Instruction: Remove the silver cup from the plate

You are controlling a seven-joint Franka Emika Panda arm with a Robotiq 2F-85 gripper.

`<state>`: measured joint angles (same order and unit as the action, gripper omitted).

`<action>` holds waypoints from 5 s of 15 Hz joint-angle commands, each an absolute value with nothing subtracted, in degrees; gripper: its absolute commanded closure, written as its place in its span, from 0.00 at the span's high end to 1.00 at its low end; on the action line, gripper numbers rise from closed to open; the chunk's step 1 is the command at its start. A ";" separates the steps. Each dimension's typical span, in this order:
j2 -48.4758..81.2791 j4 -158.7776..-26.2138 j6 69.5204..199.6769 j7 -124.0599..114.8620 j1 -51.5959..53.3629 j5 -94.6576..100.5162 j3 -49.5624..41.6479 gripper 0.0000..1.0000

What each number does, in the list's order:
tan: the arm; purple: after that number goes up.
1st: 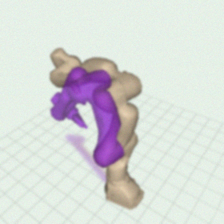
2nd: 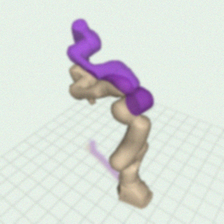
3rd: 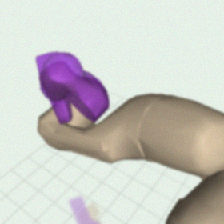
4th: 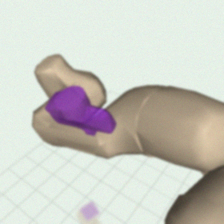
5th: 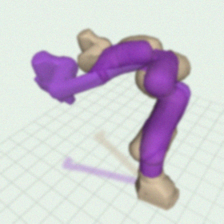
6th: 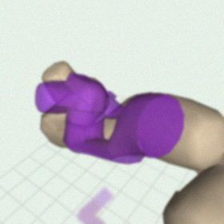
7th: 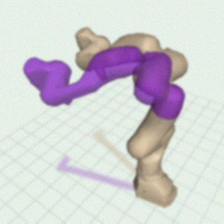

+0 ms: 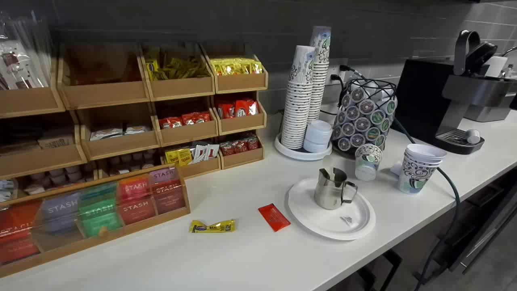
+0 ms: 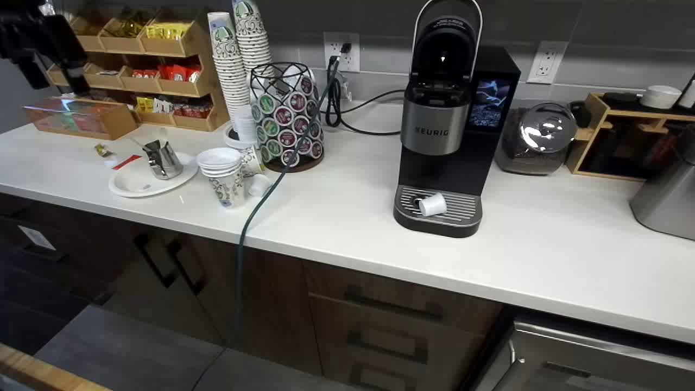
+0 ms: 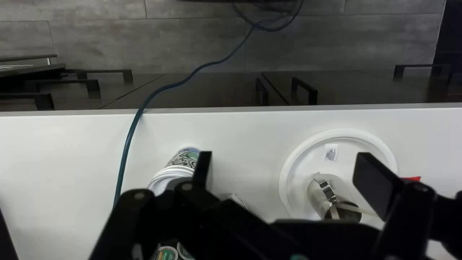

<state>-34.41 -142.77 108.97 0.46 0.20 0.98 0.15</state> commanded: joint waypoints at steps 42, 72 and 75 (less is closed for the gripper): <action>-5.76 -135.03 128.23 -8.89 4.44 4.30 10.75 1.00; 17.32 -127.06 148.66 5.81 5.90 2.84 7.76 0.50; 16.58 -127.34 148.29 5.50 6.21 3.78 7.48 0.26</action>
